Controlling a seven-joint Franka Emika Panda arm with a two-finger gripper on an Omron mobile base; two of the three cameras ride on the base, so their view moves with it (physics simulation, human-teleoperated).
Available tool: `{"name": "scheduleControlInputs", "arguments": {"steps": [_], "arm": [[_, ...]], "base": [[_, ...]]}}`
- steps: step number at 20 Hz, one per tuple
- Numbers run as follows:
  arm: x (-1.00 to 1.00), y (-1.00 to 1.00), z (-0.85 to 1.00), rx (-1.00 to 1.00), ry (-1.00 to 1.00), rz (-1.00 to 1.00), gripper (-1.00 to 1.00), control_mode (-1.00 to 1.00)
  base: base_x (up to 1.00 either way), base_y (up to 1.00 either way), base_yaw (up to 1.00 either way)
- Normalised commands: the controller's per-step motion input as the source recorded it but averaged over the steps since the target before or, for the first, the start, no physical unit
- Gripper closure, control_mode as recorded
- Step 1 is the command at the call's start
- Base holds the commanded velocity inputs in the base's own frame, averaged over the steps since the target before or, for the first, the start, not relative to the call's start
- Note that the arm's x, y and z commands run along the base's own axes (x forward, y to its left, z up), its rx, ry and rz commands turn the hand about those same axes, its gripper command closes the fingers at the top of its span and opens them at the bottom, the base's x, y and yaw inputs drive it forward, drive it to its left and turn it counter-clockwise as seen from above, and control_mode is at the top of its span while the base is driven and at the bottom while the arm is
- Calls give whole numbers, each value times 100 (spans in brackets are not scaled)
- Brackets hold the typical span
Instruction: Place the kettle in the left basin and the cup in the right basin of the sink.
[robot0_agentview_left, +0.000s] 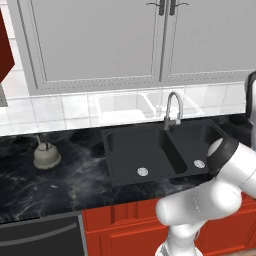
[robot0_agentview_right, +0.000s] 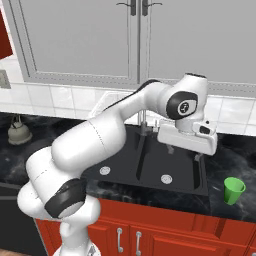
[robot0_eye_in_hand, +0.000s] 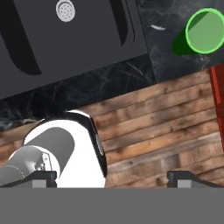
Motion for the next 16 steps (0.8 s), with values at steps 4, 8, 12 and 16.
{"name": "scheduleControlInputs", "arguments": {"steps": [4,8,12,16], "arm": [[17,-42,-29,0,-1,5,-100,-100],[11,-31,-25,0,-13,8,-100,-100],[8,-33,-17,0,-16,9,-100,-100],[25,-28,-14,0,-7,7,-100,-100]], "base": [[0,0,0],[0,0,0],[0,0,0],[0,0,0]]}}
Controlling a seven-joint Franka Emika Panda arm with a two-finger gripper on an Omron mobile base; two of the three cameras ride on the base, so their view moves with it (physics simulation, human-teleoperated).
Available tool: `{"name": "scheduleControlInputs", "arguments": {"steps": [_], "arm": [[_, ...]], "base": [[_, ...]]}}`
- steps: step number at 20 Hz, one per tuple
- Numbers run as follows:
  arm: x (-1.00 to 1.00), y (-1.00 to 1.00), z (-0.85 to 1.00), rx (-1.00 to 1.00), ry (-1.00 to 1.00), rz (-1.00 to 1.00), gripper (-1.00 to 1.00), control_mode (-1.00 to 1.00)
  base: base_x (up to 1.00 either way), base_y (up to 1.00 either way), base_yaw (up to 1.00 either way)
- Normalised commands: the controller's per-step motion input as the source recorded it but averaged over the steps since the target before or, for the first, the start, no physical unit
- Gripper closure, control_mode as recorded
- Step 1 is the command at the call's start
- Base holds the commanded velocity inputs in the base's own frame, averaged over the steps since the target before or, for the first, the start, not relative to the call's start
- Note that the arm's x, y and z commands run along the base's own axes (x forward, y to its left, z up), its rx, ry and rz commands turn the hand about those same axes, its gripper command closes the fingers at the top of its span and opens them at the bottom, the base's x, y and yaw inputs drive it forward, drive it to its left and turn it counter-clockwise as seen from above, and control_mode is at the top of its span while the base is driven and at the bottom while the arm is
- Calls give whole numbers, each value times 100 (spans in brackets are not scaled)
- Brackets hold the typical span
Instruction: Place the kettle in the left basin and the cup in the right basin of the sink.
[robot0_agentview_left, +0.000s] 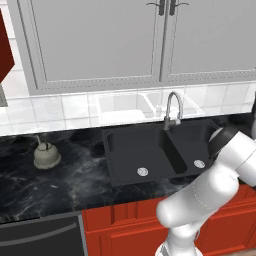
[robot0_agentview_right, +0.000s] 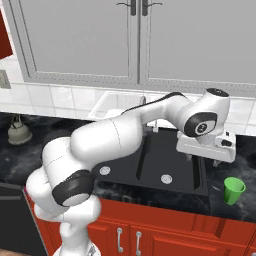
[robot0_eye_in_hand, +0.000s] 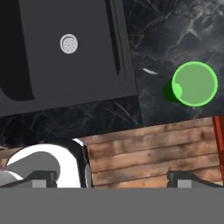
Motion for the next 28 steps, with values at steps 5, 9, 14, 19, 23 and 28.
{"name": "scheduleControlInputs", "arguments": {"steps": [5,9,14,19,23,28], "arm": [[28,-18,-6,0,2,12,-100,-100],[17,-14,-8,-4,12,10,-100,-100],[10,-26,-14,-1,2,8,-100,-100],[0,-18,-18,0,-3,0,-100,-100],[-6,-17,-24,0,-8,-6,-100,-100],[0,-1,-11,0,-5,-1,-100,-100]], "base": [[0,0,0],[0,0,0],[0,0,0],[0,0,0],[0,0,0],[0,0,0]]}}
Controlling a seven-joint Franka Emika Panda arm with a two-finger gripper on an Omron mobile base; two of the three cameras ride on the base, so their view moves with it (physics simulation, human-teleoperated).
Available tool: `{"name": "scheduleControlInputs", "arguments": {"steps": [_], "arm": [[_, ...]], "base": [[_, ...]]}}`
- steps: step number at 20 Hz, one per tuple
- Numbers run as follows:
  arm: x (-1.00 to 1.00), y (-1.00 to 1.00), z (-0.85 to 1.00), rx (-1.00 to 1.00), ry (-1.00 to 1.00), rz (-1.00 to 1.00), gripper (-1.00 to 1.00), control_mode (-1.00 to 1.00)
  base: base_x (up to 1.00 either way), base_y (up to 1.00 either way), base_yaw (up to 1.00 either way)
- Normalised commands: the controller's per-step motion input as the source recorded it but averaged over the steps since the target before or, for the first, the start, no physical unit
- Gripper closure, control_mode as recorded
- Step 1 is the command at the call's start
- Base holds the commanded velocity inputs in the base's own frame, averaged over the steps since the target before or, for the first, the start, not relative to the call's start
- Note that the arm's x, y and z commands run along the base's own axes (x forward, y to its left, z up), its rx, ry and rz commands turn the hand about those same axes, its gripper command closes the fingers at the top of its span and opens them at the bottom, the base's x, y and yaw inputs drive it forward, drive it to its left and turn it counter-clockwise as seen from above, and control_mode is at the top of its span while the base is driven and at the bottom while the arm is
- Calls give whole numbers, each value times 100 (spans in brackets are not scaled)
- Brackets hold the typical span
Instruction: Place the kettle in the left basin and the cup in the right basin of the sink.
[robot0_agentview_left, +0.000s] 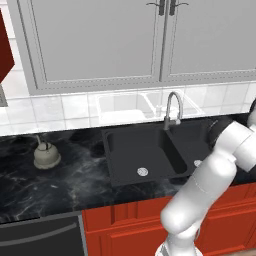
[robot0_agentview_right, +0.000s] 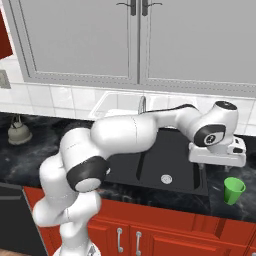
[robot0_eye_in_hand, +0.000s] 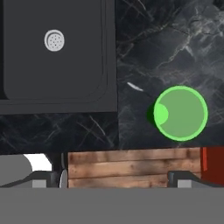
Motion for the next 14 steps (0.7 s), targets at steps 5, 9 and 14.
{"name": "scheduleControlInputs", "arguments": {"steps": [5,9,14], "arm": [[0,0,0,0,-4,0,-100,-100],[2,0,-1,0,0,0,-100,-100],[1,0,-21,-3,1,0,-100,-100]], "base": [[0,0,0],[0,0,0],[0,0,0]]}}
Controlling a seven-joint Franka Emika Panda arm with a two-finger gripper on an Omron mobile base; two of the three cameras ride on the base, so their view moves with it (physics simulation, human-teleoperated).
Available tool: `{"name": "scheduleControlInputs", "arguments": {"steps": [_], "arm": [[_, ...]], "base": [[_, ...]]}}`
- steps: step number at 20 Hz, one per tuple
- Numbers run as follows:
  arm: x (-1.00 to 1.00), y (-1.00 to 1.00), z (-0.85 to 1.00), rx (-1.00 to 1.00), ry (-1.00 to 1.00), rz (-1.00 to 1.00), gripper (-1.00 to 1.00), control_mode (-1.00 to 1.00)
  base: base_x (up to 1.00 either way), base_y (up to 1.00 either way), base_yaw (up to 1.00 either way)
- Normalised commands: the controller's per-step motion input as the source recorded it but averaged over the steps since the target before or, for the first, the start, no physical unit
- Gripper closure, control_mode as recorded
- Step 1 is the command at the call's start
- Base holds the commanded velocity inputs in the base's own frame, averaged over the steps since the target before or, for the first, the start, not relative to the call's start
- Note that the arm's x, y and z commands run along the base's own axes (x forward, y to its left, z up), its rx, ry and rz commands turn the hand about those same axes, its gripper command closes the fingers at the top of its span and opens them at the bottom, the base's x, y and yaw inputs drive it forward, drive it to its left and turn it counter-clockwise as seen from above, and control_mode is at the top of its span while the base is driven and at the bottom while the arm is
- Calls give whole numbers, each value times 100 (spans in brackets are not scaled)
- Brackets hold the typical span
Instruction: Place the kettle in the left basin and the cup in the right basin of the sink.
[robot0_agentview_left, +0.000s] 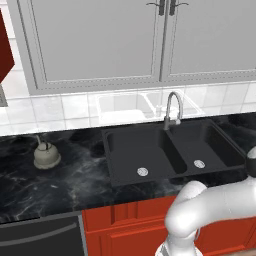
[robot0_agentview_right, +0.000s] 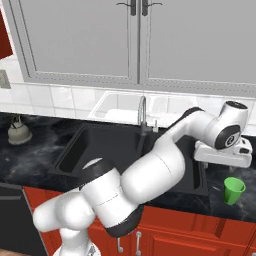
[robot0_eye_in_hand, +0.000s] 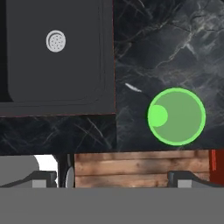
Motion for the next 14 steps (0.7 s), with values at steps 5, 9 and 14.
{"name": "scheduleControlInputs", "arguments": {"steps": [5,9,14], "arm": [[0,3,-35,-6,3,-2,-100,-100],[0,3,-33,-5,2,-2,-100,-100],[0,-4,-20,0,0,-1,-100,-100]], "base": [[0,0,0],[0,0,0],[0,0,0]]}}
